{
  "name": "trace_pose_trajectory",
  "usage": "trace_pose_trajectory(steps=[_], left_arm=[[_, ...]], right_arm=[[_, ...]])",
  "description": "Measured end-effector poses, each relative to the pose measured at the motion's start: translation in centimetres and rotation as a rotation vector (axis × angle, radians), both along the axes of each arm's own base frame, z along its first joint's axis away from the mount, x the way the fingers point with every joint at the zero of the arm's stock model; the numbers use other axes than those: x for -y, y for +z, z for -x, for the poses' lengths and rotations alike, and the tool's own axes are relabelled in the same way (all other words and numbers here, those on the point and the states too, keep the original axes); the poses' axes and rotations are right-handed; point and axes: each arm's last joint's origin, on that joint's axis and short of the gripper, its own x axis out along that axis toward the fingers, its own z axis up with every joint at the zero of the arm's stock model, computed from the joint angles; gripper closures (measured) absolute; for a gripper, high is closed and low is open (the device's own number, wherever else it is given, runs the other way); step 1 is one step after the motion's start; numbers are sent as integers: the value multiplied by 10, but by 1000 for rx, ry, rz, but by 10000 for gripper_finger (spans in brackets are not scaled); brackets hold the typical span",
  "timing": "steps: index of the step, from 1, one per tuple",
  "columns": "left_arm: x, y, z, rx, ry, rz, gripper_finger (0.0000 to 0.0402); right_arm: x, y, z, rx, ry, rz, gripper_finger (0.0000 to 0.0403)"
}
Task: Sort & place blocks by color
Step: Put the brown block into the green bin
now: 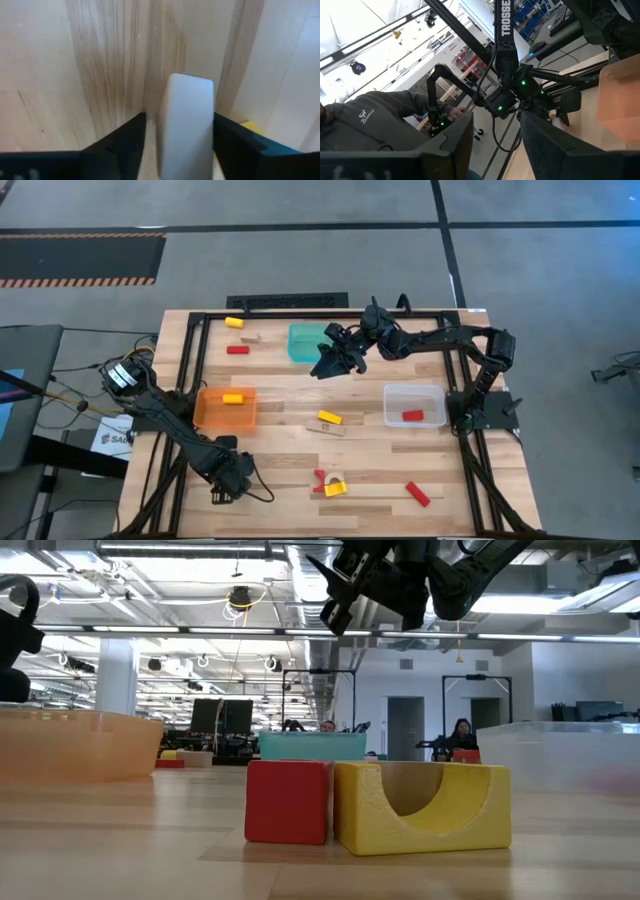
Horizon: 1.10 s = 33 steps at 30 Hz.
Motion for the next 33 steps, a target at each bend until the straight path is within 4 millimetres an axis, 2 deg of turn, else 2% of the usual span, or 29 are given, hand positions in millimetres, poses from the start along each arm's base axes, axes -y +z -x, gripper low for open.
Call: trace_pose_trajectory(steps=[4,5,9,13,19,22,25,30,33], left_arm=[[0,3,-1,4,1,-4,293],[1,6,-2,20,2,-3,302],[0,38,-10,203,18,1,300],[-21,80,-14,438,118,-32,300],[-80,126,-11,705,358,-187,300],[-113,135,-17,750,409,-299,300],[-150,134,-31,720,429,-373,300],[-217,111,-58,737,445,-341,300],[-259,103,-71,792,464,-364,300]], right_arm=[[0,0,0,0,0,0,223],[0,0,0,0,0,0,223],[0,0,0,-5,1,-10,223],[0,2,1,-11,2,-18,223],[-3,16,7,-25,11,-76,223],[-9,31,13,11,22,-67,223],[-17,47,22,60,33,-42,223],[-25,67,36,76,36,-18,223],[-27,70,45,7,11,-11,223]])
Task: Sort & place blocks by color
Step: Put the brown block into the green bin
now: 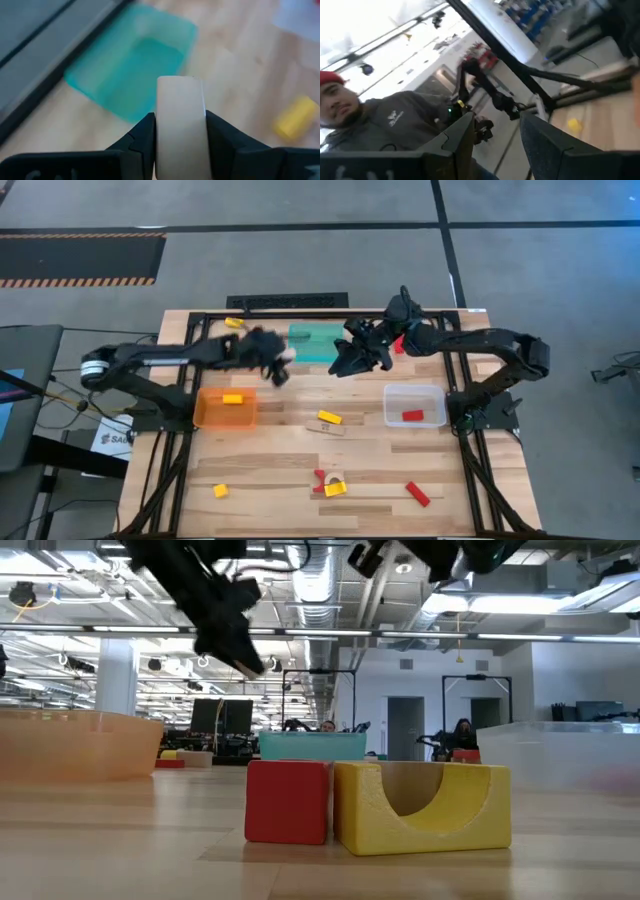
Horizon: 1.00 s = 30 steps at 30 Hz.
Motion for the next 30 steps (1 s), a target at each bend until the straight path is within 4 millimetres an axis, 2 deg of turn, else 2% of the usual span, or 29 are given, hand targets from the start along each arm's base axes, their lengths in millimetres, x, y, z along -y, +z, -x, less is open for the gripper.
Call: trace_pose_trajectory(steps=[5,10,14,19,27,30], left_arm=[[-64,-23,-15,167,28,86,300],[-100,-51,-31,219,45,217,300],[-113,-56,-51,191,13,254,300],[-129,-55,-74,124,14,261,300],[-140,-51,-90,-34,31,383,298],[-140,-48,-90,-62,40,394,257]], right_arm=[[-4,-11,20,-231,-170,85,223],[-8,-31,48,-549,-396,242,223],[-14,-40,61,-725,-486,327,223],[-16,-44,65,-790,-524,358,223],[-11,-52,73,-967,-722,362,223],[-8,-53,76,-1010,-767,364,223]])
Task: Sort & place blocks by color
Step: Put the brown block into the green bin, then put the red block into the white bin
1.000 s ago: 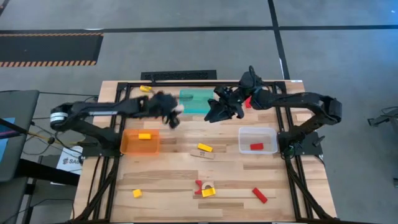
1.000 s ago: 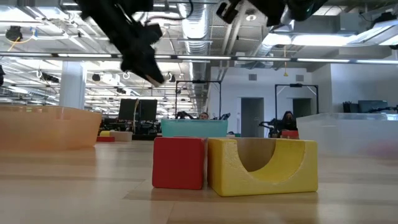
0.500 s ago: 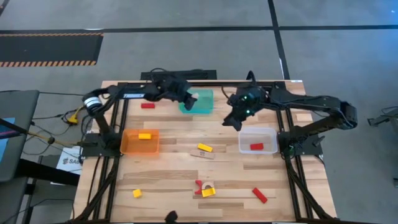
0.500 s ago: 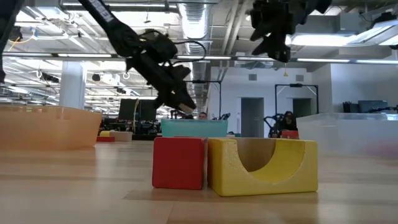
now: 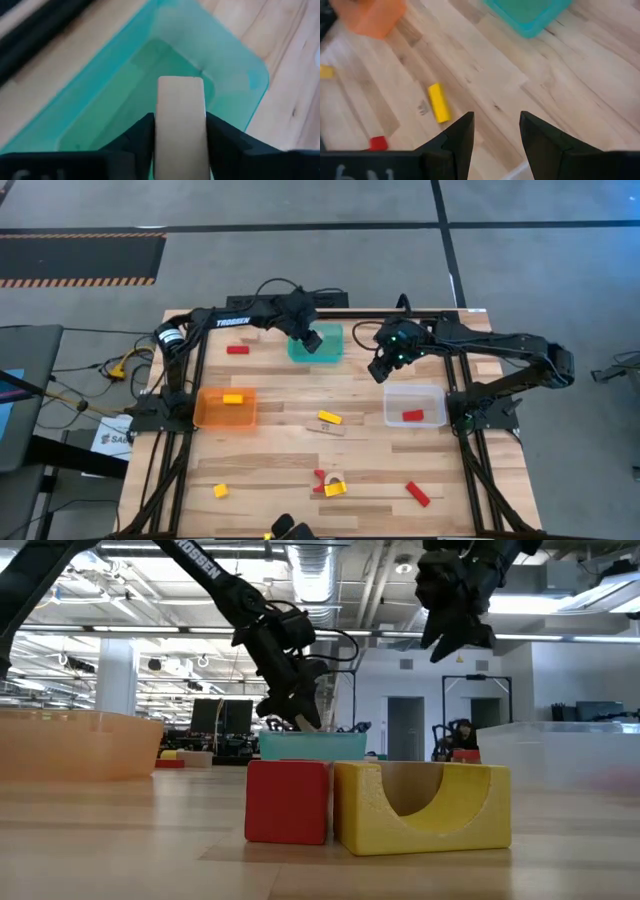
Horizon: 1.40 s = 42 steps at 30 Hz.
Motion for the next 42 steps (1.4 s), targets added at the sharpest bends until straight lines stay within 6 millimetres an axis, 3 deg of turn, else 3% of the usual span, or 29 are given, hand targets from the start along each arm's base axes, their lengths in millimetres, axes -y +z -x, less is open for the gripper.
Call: trace_pose_trajectory(steps=[6,11,17,21,24,28,31,35,42], left_arm=[[-2,8,1,-7,21,4,158],[-2,17,1,-49,19,6,122],[-1,45,4,-156,-21,-38,126],[7,70,17,-193,-44,-63,138],[19,89,36,-189,-28,-98,146],[44,104,76,-141,72,-160,157],[67,109,102,-11,156,-179,163],[91,110,122,206,252,-196,165],[102,106,138,243,339,-195,165]], right_arm=[[7,-1,3,-14,-45,-2,223],[15,-1,6,-19,-86,-5,223],[29,-6,21,-171,-291,129,221],[51,-11,33,-258,-402,189,204],[76,-15,40,-287,-433,216,175],[114,-37,48,-363,-468,161,127],[136,-59,52,-421,-462,81,96],[153,-85,54,-484,-466,-3,67],[162,-104,45,-452,-442,-54,49]])
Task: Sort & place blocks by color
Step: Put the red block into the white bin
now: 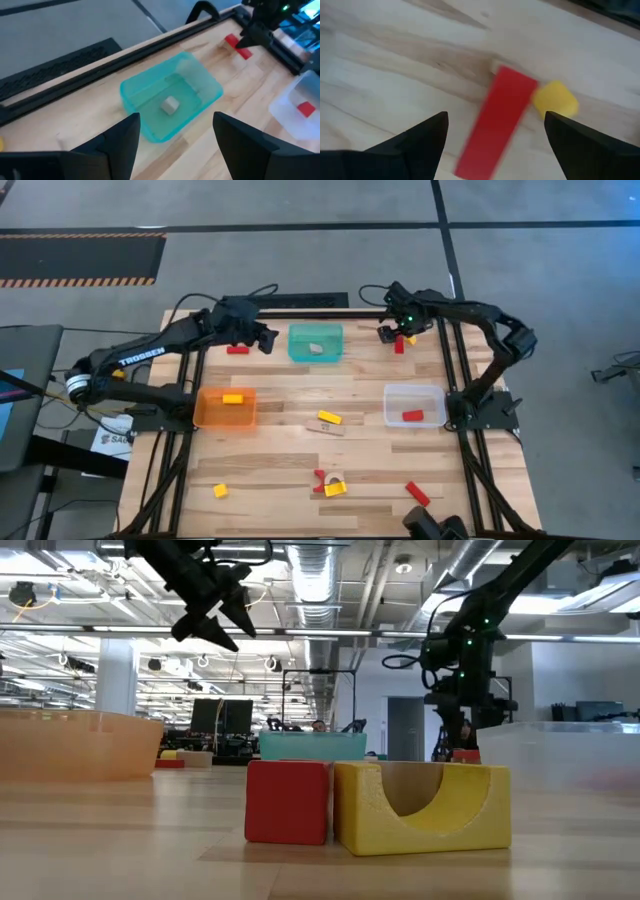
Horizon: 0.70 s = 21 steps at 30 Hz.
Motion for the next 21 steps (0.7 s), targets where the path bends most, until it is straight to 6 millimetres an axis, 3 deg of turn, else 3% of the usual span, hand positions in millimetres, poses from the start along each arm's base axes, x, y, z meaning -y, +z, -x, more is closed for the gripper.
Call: trace_pose_trajectory(steps=[11,16,21], left_arm=[[-1,-3,-2,-18,-6,2,165],[-1,-3,-2,-21,-9,-2,165],[0,-4,-2,-28,-9,2,165]], right_arm=[[7,-26,-7,-18,-43,-56,86],[7,-25,-9,-26,-39,-26,134],[6,-17,-7,-29,-47,4,212]])
